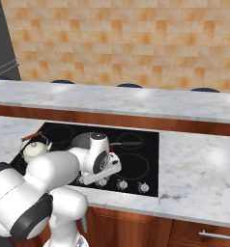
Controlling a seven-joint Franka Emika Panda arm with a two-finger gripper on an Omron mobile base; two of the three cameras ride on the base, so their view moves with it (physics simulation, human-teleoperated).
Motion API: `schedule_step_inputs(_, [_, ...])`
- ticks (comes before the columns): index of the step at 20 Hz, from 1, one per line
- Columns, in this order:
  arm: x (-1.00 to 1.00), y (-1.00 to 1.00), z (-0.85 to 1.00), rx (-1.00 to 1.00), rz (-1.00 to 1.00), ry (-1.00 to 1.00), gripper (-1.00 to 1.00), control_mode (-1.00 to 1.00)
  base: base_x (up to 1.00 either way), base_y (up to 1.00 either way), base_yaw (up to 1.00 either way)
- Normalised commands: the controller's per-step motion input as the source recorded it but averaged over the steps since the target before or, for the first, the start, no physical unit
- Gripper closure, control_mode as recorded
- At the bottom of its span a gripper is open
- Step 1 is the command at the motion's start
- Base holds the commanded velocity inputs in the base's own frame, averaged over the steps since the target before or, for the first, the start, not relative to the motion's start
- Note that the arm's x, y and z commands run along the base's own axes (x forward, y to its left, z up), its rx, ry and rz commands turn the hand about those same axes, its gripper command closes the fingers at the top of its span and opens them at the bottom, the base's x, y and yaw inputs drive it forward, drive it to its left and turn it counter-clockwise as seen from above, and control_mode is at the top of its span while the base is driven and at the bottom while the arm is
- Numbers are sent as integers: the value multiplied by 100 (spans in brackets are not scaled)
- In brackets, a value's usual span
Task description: Pick the pan from the cabinet and place it on the stove. Then turn on the stove burner for the pan.
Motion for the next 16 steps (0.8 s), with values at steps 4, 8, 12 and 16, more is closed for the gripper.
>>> schedule_step_inputs(4, [-34,18,-36,-15,25,-7,100,-100,0,0,0])
schedule_step_inputs(8, [-35,2,-34,-9,20,-10,100,-100,0,0,0])
schedule_step_inputs(12, [-15,0,-23,-1,16,-17,100,-100,0,0,0])
schedule_step_inputs(16, [-16,0,-26,0,15,-13,-100,-100,0,0,0])
